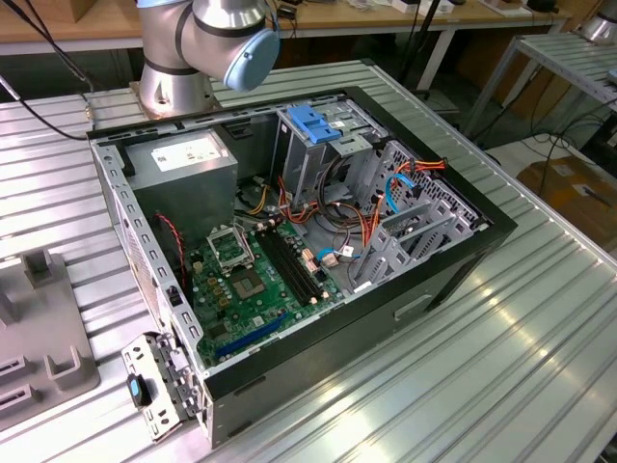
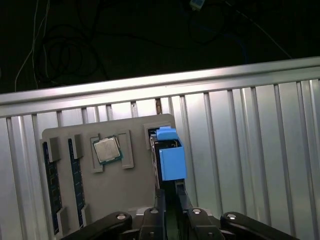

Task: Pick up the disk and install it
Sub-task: 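Pick up the disk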

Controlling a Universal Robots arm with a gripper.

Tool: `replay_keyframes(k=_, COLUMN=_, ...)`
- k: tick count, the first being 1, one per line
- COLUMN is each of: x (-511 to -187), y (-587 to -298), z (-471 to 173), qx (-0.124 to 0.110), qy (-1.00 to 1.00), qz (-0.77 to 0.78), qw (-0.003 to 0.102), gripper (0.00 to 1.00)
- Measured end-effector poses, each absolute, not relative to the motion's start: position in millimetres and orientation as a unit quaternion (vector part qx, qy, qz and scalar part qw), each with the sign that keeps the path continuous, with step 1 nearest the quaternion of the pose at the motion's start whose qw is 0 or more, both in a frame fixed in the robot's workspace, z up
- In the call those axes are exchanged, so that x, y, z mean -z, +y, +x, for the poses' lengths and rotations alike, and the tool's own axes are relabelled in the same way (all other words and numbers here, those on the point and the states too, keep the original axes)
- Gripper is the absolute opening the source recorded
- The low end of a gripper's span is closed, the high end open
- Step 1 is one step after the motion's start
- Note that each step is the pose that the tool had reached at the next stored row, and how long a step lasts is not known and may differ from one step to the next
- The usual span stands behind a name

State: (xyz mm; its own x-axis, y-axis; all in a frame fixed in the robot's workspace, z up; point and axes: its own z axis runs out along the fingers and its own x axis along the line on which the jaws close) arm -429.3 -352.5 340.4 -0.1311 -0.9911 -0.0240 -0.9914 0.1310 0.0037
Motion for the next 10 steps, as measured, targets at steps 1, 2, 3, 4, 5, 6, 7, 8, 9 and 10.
replay_keyframes(k=1, x=-340.4, y=-352.5, z=-429.3, qx=-0.009, qy=0.752, qz=-0.659, qw=0.008, gripper=0.29)
replay_keyframes(k=2, x=-340.4, y=-352.5, z=-429.2, qx=-0.009, qy=0.752, qz=-0.659, qw=0.008, gripper=0.42)
replay_keyframes(k=3, x=-340.4, y=-352.5, z=-429.2, qx=-0.009, qy=0.752, qz=-0.659, qw=0.008, gripper=0.42)
replay_keyframes(k=4, x=-340.4, y=-352.5, z=-429.2, qx=-0.009, qy=0.752, qz=-0.659, qw=0.008, gripper=0.53)
replay_keyframes(k=5, x=-340.4, y=-352.5, z=-429.2, qx=-0.009, qy=0.752, qz=-0.659, qw=0.008, gripper=0.53)
replay_keyframes(k=6, x=-340.4, y=-352.5, z=-429.1, qx=-0.009, qy=0.752, qz=-0.659, qw=0.008, gripper=0.53)
replay_keyframes(k=7, x=-340.4, y=-352.5, z=-429.1, qx=-0.009, qy=0.752, qz=-0.659, qw=0.008, gripper=0.60)
replay_keyframes(k=8, x=-340.2, y=-352.4, z=-429.0, qx=-0.009, qy=0.752, qz=-0.659, qw=0.008, gripper=0.60)
replay_keyframes(k=9, x=-337.7, y=-352.5, z=-429.0, qx=-0.009, qy=0.752, qz=-0.659, qw=0.008, gripper=0.60)
replay_keyframes(k=10, x=-335.1, y=-352.5, z=-429.0, qx=-0.009, qy=0.752, qz=-0.659, qw=0.008, gripper=0.60)
